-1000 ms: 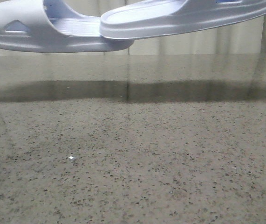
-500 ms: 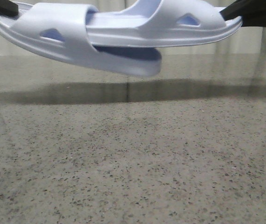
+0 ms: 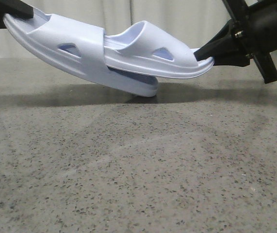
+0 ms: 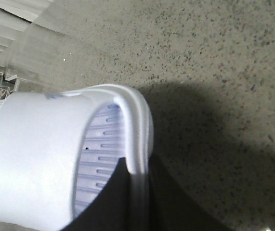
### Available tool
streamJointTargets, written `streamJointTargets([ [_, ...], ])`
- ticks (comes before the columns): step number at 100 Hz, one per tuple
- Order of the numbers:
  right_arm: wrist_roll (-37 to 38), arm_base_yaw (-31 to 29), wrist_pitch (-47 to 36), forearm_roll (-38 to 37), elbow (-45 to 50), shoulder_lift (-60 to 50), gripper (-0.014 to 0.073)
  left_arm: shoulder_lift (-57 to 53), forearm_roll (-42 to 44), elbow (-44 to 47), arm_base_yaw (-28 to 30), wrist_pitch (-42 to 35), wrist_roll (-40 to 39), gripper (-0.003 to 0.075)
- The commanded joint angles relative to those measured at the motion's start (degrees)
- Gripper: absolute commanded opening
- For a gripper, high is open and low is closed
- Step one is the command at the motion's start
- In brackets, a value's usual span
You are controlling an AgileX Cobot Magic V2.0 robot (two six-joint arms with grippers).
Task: Insert blue slippers together front up
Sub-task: 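Nest the right gripper's slipper onto the left gripper's slipper, soles stacked, then lower the stacked slippers onto the table and open both grippers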
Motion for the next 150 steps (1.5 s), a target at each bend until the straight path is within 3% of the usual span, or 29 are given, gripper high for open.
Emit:
streamJointTargets([
  [1, -1.5, 2.9, 10.1, 4.4, -3.0, -1.7, -0.0099, -1.9, -4.6, -1.3, -2.3, 8.2, 0.3, 0.0015],
  [16, -2.3, 2.1, 11.9, 4.0, -3.7, -1.7, -0.0071, -1.9, -4.0, -1.3, -1.8, 8.2, 0.6, 0.0015],
  [31, -2.7, -1.6, 16.4, 1.8, -3.7, -1.7, 0.0169, -1.9, -3.4, -1.3, 1.2, 8.2, 1.1, 0.0015],
  [41, -2.7, -5.0, 21.2, 1.4, -3.7, -1.7, 0.0267, -1.9, -3.4, -1.3, 3.3, 8.2, 1.6, 0.0015],
  [54, -2.7, -10.5, 28.8, 1.3, -3.7, -1.7, 0.0266, -1.9, -3.2, -1.3, 4.7, 7.0, 2.0, 0.0015],
  [77, -2.7, -17.0, 28.8, 0.1, -3.7, -4.6, 0.0266, -1.9, -0.6, -1.3, 1.8, -1.6, 2.7, 0.0015],
  [107, -2.7, -18.0, 28.8, -0.3, -3.7, -5.4, 0.0266, -1.8, 3.8, -1.3, -5.4, -18.7, 10.3, 0.0022],
  [121, -2.7, -18.0, 28.8, -0.4, -3.7, -5.4, 0.0266, -1.8, 4.1, -1.3, -5.8, -20.0, 13.5, 0.0154],
  [140, -2.7, -18.0, 28.8, -0.4, -3.7, -5.4, 0.0266, -1.8, 6.6, -1.8, -5.8, -22.5, 14.1, 0.0496],
  [150, -2.7, -18.0, 28.8, -1.4, -3.7, -5.4, 0.0266, -2.1, 10.4, -3.4, -5.4, -21.4, 14.1, 0.0528],
])
